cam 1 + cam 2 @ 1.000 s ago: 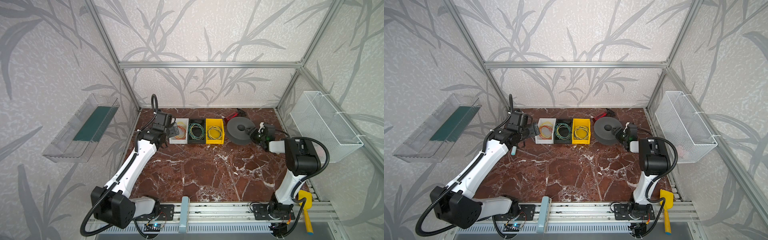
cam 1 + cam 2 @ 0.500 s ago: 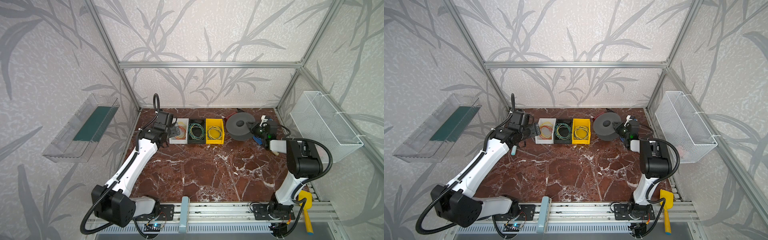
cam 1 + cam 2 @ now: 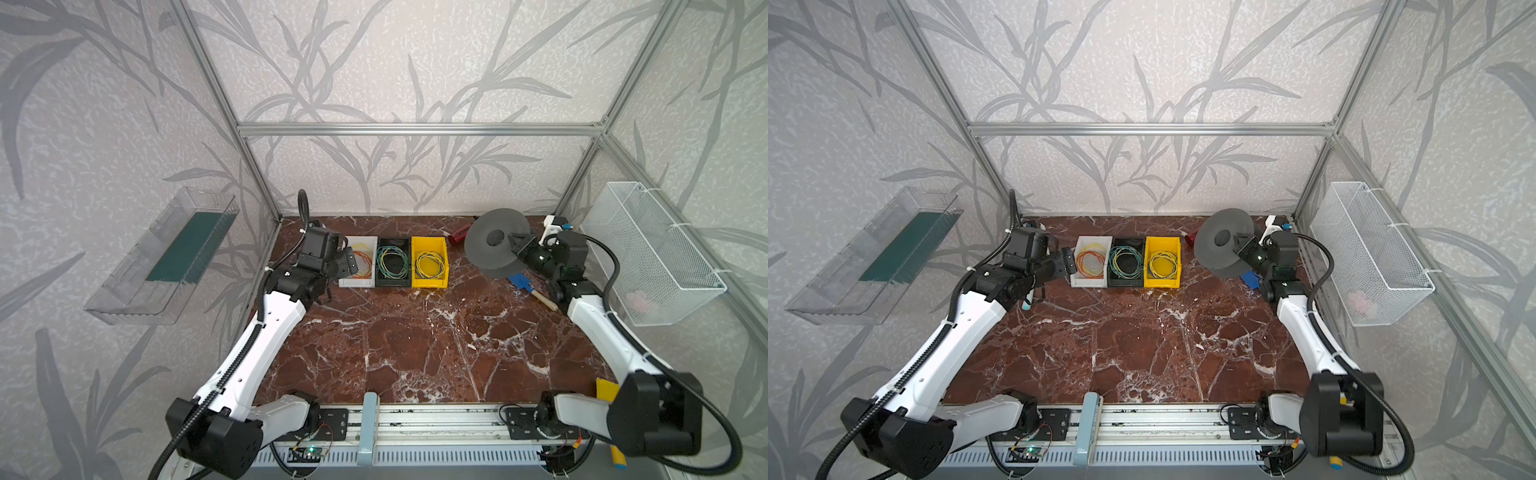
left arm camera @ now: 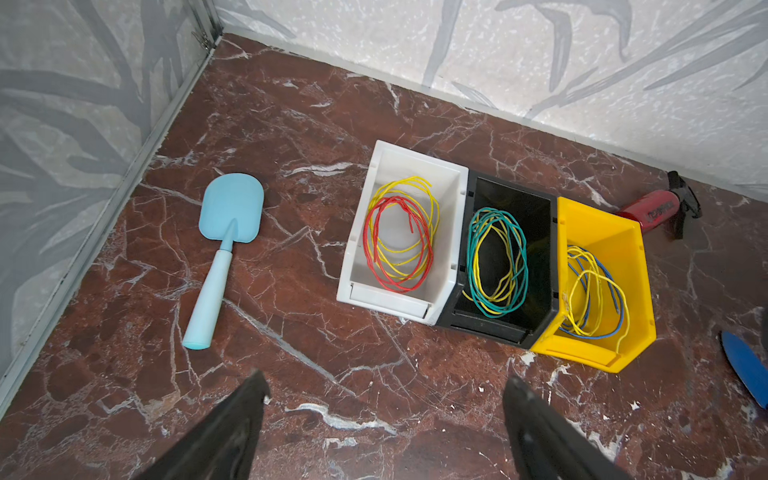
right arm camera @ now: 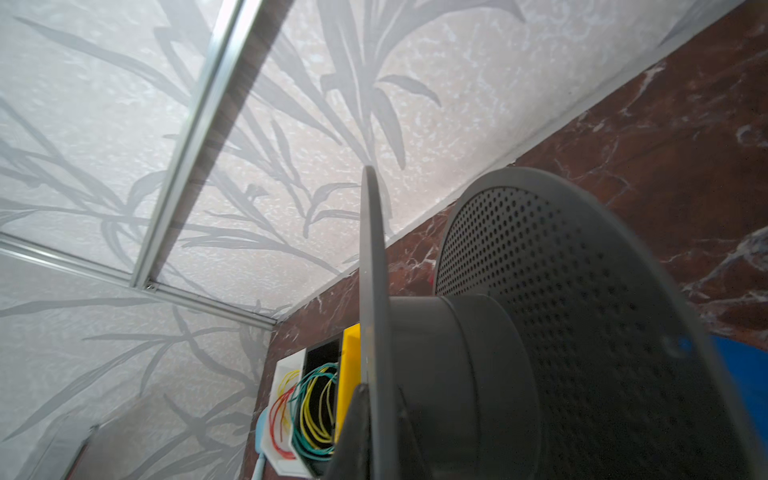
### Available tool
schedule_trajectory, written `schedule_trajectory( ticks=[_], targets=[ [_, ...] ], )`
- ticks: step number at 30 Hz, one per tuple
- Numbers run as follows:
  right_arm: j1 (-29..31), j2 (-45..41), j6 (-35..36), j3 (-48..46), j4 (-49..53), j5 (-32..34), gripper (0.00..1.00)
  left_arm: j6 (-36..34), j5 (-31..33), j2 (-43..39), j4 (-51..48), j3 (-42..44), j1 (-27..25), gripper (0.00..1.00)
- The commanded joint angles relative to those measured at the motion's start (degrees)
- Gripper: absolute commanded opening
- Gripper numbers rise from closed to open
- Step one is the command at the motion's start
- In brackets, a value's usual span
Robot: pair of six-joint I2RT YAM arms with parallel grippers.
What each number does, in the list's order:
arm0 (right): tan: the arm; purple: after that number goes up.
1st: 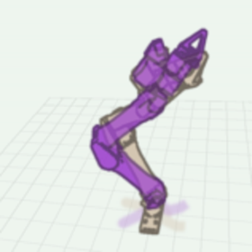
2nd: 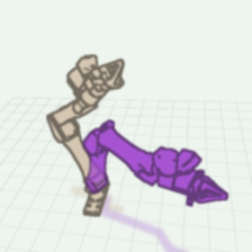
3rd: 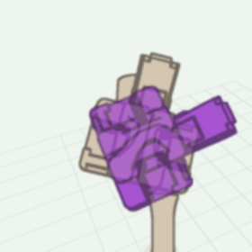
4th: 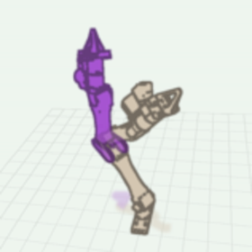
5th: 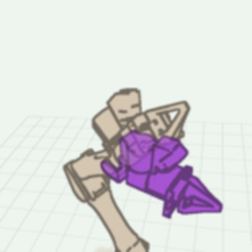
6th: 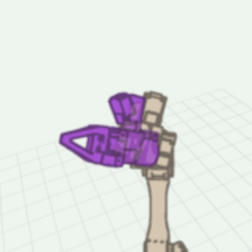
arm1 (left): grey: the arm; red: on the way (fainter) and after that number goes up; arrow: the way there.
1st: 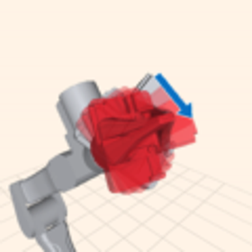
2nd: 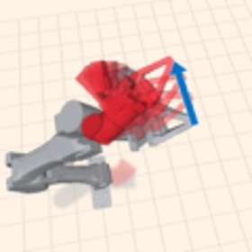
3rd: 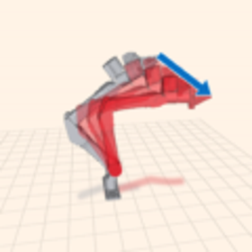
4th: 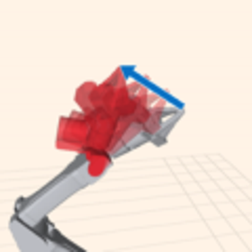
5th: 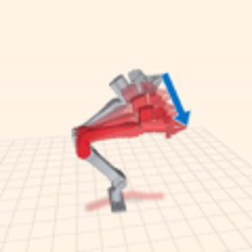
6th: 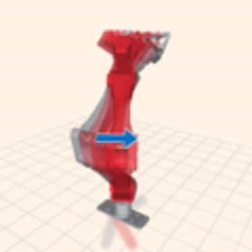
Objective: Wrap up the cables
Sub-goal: 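Grasp the grey spool rim with right gripper while left arm rises, then set grey spool down nearer robot while left gripper reaches over yellow bin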
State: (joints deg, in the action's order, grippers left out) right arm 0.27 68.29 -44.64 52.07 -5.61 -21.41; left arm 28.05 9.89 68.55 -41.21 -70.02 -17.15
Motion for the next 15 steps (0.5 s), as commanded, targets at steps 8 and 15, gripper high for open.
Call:
schedule_trajectory(
  ticks=[8,15],
  targets=[
    [21.6,-9.9,-3.8,-1.7,15.9,-13.7,0.00,-2.0,-1.4,-1.2,-1.6,-0.5,0.2,0.90],
    [33.6,2.5,-13.1,-8.6,-3.2,-15.5,0.00,-2.0,-1.7,-1.2,-2.9,1.1,0.4,0.90]
  ],
)
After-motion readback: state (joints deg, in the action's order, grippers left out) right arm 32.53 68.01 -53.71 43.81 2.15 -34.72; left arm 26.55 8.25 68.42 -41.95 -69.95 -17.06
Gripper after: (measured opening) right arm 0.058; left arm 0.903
